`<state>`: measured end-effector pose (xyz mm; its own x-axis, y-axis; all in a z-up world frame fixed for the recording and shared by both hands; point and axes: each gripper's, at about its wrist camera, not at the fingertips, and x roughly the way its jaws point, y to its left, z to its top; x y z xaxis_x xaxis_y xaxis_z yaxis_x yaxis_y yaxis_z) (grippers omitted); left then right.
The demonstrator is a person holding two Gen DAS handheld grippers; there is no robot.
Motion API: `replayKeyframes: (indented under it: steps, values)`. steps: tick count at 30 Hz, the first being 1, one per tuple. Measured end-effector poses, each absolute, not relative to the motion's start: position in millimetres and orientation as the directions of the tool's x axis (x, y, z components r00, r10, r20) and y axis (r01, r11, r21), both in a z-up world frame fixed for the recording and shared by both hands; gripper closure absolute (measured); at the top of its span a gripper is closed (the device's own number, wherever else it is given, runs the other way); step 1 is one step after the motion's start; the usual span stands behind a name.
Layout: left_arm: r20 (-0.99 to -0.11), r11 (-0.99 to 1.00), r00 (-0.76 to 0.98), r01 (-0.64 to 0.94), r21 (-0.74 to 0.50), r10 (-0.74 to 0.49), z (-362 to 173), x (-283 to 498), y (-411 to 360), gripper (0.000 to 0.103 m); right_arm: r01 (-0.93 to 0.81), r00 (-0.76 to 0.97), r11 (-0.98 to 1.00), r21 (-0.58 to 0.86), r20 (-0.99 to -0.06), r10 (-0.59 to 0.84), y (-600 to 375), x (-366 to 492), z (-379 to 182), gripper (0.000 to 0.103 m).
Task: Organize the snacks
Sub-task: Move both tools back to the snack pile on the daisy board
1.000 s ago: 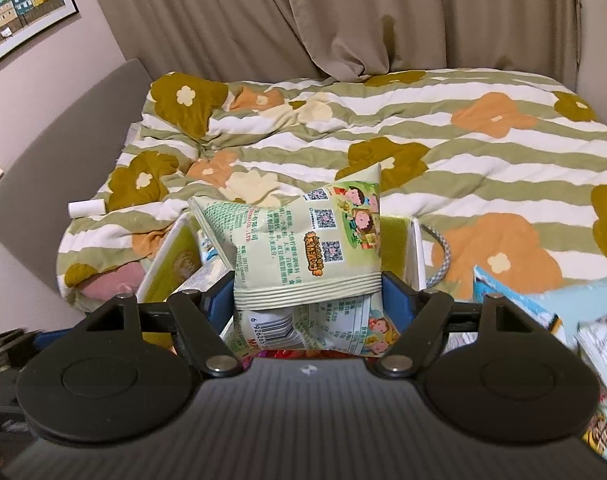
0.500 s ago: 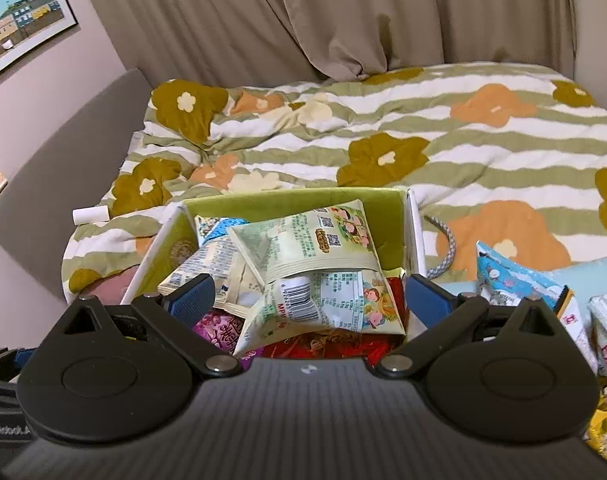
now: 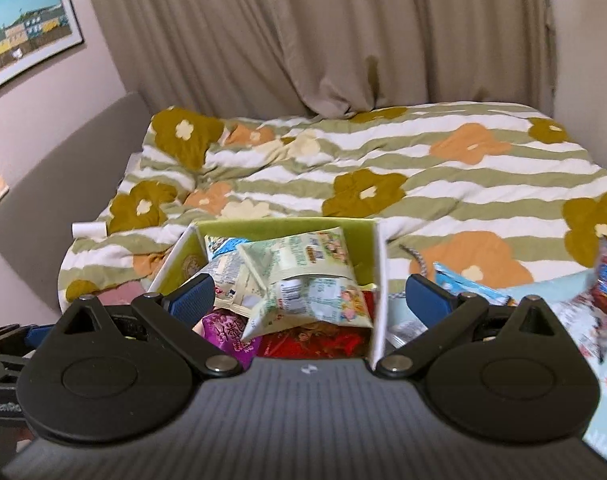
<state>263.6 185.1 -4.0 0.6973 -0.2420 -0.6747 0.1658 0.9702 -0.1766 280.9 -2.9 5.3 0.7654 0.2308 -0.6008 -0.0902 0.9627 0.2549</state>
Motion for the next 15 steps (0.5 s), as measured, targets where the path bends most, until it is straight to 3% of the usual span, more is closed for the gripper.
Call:
replayKeyframes:
  steps: [15]
  values:
    - [-0.631, 0.942, 0.701, 0.278, -0.186, -0.332, 8, 239, 86, 0.002, 0.084, 0.821, 0.978, 0.193, -0.570, 0.042, -125, 201, 24, 0.000]
